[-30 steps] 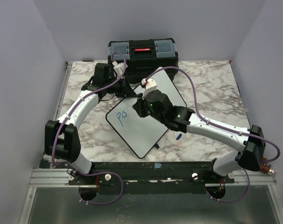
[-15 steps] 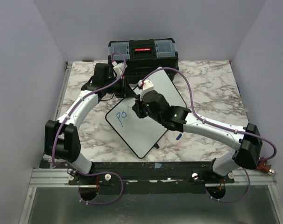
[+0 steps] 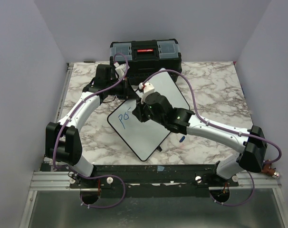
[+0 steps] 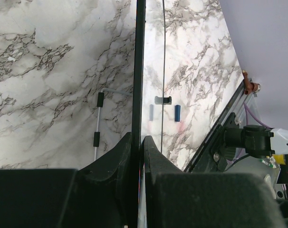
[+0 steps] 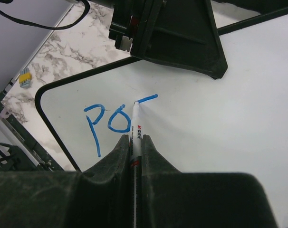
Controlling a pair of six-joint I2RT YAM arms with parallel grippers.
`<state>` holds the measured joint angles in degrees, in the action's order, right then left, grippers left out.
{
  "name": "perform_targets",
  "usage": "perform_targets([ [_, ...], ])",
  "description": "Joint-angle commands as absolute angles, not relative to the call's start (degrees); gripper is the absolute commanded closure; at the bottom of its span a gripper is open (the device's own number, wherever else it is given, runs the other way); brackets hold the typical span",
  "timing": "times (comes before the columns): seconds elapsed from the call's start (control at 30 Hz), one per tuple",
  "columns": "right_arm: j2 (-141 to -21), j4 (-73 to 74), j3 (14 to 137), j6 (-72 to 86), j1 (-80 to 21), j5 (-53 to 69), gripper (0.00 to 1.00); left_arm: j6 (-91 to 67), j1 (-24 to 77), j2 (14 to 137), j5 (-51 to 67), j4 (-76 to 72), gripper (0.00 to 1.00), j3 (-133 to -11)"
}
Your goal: Write a sentence on the whiteboard
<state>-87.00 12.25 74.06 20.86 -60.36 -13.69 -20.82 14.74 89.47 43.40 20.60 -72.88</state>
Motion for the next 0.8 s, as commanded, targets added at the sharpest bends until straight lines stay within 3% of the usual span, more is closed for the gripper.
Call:
perform_targets([
  [0.0, -86.93, 13.69, 72.29, 20.7, -60.52, -12.16, 0.99, -18.72, 14.77, 88.23, 41.15, 17.78, 1.0, -74.2],
  [0.77, -85.56, 18.19, 69.55, 22.4, -60.5, -18.7, 0.99, -20.04, 14.77, 88.3, 40.87, 17.93, 1.0, -75.2],
])
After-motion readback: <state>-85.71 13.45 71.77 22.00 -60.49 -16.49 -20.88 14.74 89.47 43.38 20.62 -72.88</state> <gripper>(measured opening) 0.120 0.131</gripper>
